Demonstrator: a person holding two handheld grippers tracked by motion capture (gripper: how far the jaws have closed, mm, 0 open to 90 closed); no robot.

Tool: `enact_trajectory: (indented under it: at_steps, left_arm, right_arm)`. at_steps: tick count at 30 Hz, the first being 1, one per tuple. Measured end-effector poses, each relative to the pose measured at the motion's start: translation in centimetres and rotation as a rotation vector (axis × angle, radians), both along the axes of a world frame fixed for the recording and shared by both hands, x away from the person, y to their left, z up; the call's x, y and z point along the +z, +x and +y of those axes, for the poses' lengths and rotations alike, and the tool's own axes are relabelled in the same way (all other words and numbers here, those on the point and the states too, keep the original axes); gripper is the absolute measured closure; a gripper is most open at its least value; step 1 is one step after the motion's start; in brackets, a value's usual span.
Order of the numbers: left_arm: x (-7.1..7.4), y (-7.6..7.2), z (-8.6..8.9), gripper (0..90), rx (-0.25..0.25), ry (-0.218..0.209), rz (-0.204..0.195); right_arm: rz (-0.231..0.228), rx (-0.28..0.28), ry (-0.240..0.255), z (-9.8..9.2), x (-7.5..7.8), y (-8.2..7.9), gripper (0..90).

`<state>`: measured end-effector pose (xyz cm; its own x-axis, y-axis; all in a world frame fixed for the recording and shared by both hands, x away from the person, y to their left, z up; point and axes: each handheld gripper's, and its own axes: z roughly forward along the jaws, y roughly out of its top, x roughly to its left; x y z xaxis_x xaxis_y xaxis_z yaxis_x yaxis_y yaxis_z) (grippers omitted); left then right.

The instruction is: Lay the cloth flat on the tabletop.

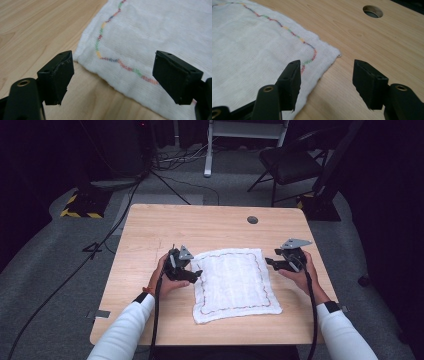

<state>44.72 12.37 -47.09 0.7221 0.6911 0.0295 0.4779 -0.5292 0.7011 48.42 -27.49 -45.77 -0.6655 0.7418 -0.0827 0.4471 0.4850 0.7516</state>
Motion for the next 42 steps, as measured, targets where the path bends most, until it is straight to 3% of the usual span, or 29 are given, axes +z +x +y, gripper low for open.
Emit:
enact_trajectory:
  at_steps: [1,2,4,9,11,12,15,17,18,21,22,23,27,30,32,35,39,41,42]
  left_arm:
    - [-0.1,0.4,-0.1,18.8,0.012,0.011,-0.019]
    - [-0.2,0.9,-0.3,18.8,0.014,0.025,-0.017]
    - [-0.5,1.9,-0.2,19.4,0.044,0.024,0.007]
    - [-1.7,4.0,-0.1,19.9,0.087,0.031,0.054]
    - [-1.9,4.1,-0.3,19.8,0.082,0.038,0.058]
    - [-2.1,4.2,-0.7,19.4,0.067,0.076,0.045]
    - [-2.1,4.3,-0.9,20.3,0.065,0.077,0.045]
    - [-2.2,4.5,-0.8,25.6,0.052,0.056,0.063]
    - [-2.2,4.6,-0.6,28.9,0.022,0.027,0.082]
    - [-2.2,4.8,-0.5,35.6,0.001,0.009,0.096]
    - [-2.0,4.9,-0.5,46.6,-0.02,0.007,0.104]
    - [-2.0,4.9,-0.5,53.7,-0.02,0.007,0.104]
    - [-1.8,5.3,-0.5,69.7,-0.043,0.011,0.109]
    - [-1.7,5.9,0.0,78.2,-0.029,0.0,0.108]
    - [-1.5,6.0,0.2,80.6,-0.026,0.002,0.104]
    - [-0.8,6.7,1.0,82.8,0.007,-0.02,0.069]
    - [0.5,7.3,0.9,83.4,0.013,0.013,0.017]
    - [0.7,7.4,0.8,83.4,0.02,0.007,0.004]
    - [1.2,7.6,0.7,83.3,0.033,0.007,-0.02]
  right_arm:
    - [0.017,-0.016,-0.026,0.6,-0.6,1.4,38.6]
    - [0.017,-0.016,-0.026,0.6,-0.6,1.4,38.6]
    - [0.058,-0.03,-0.017,1.1,-1.4,3.1,38.5]
    - [0.114,-0.016,-0.016,2.2,-2.5,4.4,36.2]
    - [0.124,-0.018,-0.032,2.5,-2.9,4.6,35.8]
    - [0.13,-0.021,-0.039,2.6,-3.2,4.7,35.4]
    - [0.133,-0.016,-0.033,2.7,-3.2,4.8,35.6]
    - [0.139,-0.016,-0.03,2.8,-3.2,4.9,36.2]
    - [0.151,-0.014,-0.013,2.8,-3.3,4.9,38.6]
    - [0.162,-0.006,-0.011,2.8,-3.3,5.0,39.3]
    - [0.164,0.011,-0.009,2.9,-3.2,5.0,49.2]
    - [0.172,0.021,-0.009,3.0,-3.1,4.9,53.7]
    - [0.179,0.062,-0.013,3.6,-2.9,4.9,74.5]
    - [0.153,0.07,-0.045,4.1,-2.7,4.7,84.4]
    - [0.14,0.064,-0.054,4.2,-2.6,4.6,85.4]
    - [0.06,0.052,-0.047,4.3,-1.5,4.5,86.2]
    - [0.013,0.036,-0.042,4.3,-0.3,4.6,86.5]
    - [-0.001,0.03,-0.043,4.4,-0.1,4.6,86.5]
    - [-0.028,0.019,-0.037,4.4,0.5,4.6,86.6]
